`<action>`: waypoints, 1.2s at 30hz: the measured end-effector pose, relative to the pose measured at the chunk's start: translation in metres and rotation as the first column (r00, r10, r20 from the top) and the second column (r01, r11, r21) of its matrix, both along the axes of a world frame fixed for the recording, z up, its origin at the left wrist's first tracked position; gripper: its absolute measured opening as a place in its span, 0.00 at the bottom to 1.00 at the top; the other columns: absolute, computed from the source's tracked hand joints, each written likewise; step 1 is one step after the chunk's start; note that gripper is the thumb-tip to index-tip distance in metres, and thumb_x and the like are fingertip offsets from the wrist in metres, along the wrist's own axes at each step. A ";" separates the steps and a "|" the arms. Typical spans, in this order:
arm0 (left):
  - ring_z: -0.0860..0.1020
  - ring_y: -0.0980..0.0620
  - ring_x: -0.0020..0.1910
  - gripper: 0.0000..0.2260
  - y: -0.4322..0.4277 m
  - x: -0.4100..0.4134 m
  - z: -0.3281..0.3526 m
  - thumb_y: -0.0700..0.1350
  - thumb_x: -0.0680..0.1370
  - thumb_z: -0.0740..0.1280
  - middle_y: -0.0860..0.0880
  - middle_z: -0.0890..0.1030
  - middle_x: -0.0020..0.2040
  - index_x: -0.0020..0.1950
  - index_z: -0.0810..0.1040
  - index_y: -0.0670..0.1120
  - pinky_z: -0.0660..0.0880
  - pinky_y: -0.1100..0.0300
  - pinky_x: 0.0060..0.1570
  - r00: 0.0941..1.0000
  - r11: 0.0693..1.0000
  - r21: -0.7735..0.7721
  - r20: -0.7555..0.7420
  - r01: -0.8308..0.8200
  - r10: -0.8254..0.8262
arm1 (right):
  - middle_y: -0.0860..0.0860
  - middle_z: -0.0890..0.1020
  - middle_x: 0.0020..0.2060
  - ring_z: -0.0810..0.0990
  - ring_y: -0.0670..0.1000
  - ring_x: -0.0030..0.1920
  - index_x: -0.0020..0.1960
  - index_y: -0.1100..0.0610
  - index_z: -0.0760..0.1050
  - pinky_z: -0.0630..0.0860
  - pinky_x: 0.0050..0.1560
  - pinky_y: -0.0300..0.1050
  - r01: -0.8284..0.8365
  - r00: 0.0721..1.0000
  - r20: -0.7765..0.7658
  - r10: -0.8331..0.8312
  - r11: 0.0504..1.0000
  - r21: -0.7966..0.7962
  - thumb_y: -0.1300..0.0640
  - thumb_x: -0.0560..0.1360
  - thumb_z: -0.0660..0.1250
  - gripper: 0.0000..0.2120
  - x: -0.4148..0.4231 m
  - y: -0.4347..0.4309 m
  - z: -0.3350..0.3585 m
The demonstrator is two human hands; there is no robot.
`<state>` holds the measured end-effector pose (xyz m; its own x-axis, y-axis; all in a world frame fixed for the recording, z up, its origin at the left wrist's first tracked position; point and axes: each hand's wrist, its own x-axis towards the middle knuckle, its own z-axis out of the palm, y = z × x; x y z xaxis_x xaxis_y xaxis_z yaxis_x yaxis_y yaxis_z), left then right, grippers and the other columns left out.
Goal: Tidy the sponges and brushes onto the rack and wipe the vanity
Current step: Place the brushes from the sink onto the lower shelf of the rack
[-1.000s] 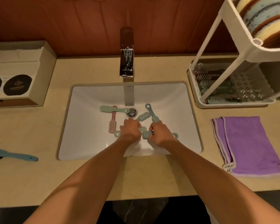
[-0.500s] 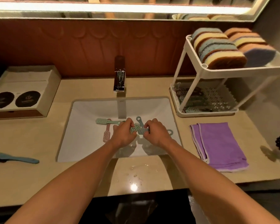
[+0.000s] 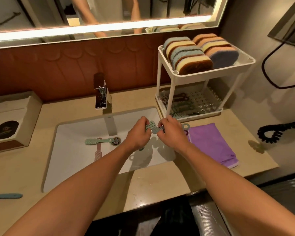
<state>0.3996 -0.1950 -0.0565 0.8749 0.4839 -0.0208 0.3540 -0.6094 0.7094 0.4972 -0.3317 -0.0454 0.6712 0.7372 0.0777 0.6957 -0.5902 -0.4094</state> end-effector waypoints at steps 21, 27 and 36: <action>0.81 0.54 0.46 0.06 -0.087 0.114 0.020 0.53 0.84 0.61 0.55 0.79 0.50 0.59 0.68 0.54 0.84 0.49 0.45 0.996 0.990 -0.136 0.079 0.042 -0.031 | 0.51 0.75 0.59 0.73 0.53 0.61 0.64 0.54 0.76 0.65 0.66 0.50 0.210 0.972 0.079 -0.220 0.970 0.121 0.58 0.81 0.63 0.13 0.118 -0.070 -0.009; 0.82 0.53 0.45 0.10 -0.086 0.150 0.023 0.51 0.84 0.59 0.49 0.83 0.49 0.58 0.76 0.48 0.83 0.52 0.48 0.995 0.985 -0.159 0.056 -0.071 0.081 | 0.54 0.78 0.56 0.73 0.58 0.61 0.59 0.55 0.78 0.67 0.66 0.53 0.282 0.959 0.039 -0.280 0.959 -0.034 0.57 0.83 0.59 0.10 0.151 -0.049 -0.004; 0.79 0.52 0.38 0.20 -0.089 0.184 0.014 0.55 0.83 0.58 0.49 0.80 0.36 0.37 0.79 0.48 0.76 0.59 0.39 0.982 0.981 -0.129 -0.136 -0.146 0.128 | 0.55 0.68 0.75 0.68 0.62 0.74 0.73 0.49 0.70 0.65 0.74 0.62 0.121 0.989 -0.076 -0.127 0.990 -0.073 0.53 0.83 0.57 0.18 0.220 0.012 -0.008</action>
<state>0.5834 -0.2839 -0.0423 0.7864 0.5836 -0.2022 0.5197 -0.4484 0.7272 0.7170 -0.3196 -0.0535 0.7597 0.6497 -0.0272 0.5821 -0.6982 -0.4167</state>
